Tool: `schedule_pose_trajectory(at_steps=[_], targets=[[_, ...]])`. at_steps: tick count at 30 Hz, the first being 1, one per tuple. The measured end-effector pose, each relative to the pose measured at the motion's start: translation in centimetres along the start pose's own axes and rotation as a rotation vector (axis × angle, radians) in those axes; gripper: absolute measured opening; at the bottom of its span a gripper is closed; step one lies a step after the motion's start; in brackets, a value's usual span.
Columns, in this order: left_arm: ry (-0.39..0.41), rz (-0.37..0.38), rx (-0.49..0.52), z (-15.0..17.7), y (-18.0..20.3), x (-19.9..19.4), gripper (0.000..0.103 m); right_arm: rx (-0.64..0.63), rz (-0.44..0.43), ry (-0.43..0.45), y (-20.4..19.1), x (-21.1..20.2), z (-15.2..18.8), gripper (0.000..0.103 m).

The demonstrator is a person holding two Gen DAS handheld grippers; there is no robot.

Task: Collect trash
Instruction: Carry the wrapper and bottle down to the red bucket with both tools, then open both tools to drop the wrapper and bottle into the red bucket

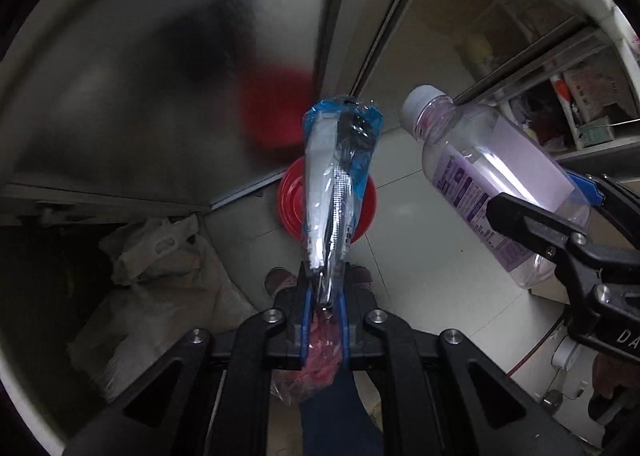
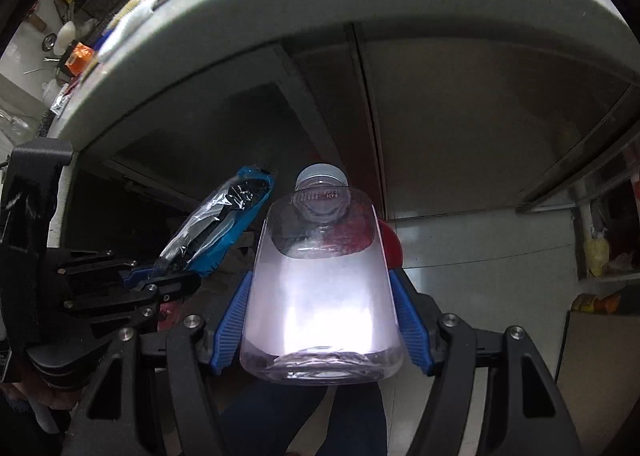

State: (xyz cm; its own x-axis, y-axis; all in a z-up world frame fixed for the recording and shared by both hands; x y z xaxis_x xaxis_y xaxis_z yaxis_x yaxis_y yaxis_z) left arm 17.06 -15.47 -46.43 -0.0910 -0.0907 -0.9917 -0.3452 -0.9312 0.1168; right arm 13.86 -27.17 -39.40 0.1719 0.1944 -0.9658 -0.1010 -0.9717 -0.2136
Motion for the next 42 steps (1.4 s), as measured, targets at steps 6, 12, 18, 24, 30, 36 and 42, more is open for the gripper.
schedule_pose_trajectory(at_steps=[6, 12, 18, 24, 30, 36, 42], targets=[[-0.026, -0.003, -0.004, -1.5, -0.4, 6.6, 0.010, 0.031, -0.009, -0.081, 1.9, 8.5, 0.3, 0.065], [-0.043, -0.041, 0.023, -2.8, 0.2, 10.2, 0.010, 0.022, -0.007, -0.100, 1.7, 13.4, -0.3, 0.065], [-0.054, -0.037, 0.022, -2.9, 0.1, 11.4, 0.010, 0.015, -0.027, -0.096, 2.0, 14.9, 0.4, 0.069], [-0.037, -0.038, 0.029, -2.7, -0.3, 11.6, 0.010, 0.018, -0.022, -0.070, 2.9, 14.5, 0.6, 0.094], [-0.020, -0.020, 0.039, -3.0, 0.0, 11.7, 0.010, 0.029, 0.013, -0.030, 4.2, 12.7, 0.4, 0.102], [0.003, -0.004, 0.052, -3.3, 0.7, 11.9, 0.010, 0.032, 0.048, -0.019, 5.5, 12.6, 0.1, 0.102], [0.031, -0.004, 0.020, -4.0, 0.6, 11.9, 0.039, 0.050, 0.043, -0.015, 6.4, 12.7, 0.5, 0.102]])
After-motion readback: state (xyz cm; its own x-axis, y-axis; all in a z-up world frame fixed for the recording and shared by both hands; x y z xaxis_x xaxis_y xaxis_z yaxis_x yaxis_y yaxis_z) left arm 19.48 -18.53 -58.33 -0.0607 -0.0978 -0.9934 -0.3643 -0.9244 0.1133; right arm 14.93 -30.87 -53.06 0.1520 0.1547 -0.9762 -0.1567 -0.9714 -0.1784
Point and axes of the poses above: each gripper's, at about its wrist camera, not at the fingertips, and x roughly the way its jaws point, y to its right, z to its underside, the point moved 7 cm from there along x, roughly the way its jaws point, and after that the axes turned 5 degrees about -y, right-handed, at the moved point
